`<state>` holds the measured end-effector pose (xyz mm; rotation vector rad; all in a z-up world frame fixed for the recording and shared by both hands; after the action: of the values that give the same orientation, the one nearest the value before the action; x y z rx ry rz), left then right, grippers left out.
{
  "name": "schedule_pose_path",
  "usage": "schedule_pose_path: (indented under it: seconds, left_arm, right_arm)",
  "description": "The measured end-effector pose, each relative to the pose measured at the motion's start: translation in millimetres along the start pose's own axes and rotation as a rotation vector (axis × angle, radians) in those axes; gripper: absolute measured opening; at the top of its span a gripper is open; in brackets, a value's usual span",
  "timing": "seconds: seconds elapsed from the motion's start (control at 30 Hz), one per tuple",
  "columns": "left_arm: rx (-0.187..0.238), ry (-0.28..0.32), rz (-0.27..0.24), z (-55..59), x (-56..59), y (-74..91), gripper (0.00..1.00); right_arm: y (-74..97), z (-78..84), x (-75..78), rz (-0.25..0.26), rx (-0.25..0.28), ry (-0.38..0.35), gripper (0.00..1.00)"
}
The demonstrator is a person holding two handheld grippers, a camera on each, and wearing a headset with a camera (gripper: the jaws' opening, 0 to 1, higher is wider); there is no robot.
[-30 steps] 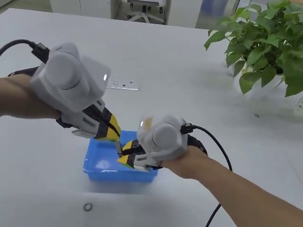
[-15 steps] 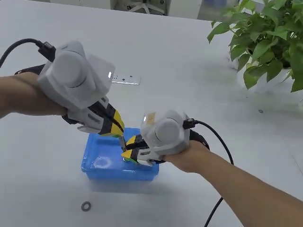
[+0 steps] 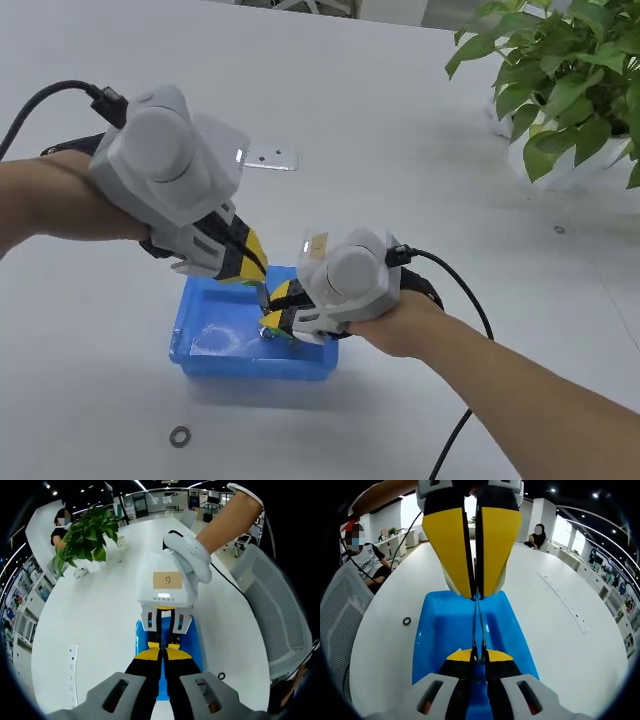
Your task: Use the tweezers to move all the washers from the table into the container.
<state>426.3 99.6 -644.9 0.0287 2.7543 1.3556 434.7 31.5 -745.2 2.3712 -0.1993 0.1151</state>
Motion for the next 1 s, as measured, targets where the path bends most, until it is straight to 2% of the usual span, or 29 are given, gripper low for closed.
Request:
schedule_pose_path:
  seconds: [0.63, 1.0]
  left_arm:
    - [-0.006, -0.007, -0.003, 0.9, -1.2, 0.1, 0.06]
    - [-0.009, -0.016, -0.012, -6.4, 9.1, 11.8, 0.05]
  right_arm:
    - [-0.2, -0.3, 1.2, 0.000, -0.010, 0.009, 0.11]
    - [10.1, -10.5, -4.9, 0.012, -0.001, 0.017, 0.11]
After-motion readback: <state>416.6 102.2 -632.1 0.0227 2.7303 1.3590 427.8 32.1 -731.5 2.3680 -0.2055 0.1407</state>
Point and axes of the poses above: the centre of the closed fingertips' face, and the gripper's own axes: y roughly backward along the fingers, x roughly to its right, z roughly out of its underside, the point moved 7 cm from there along y, roughly backward along the fingers, and after that the axes turned 4 degrees about z, right-handed, at the moved point
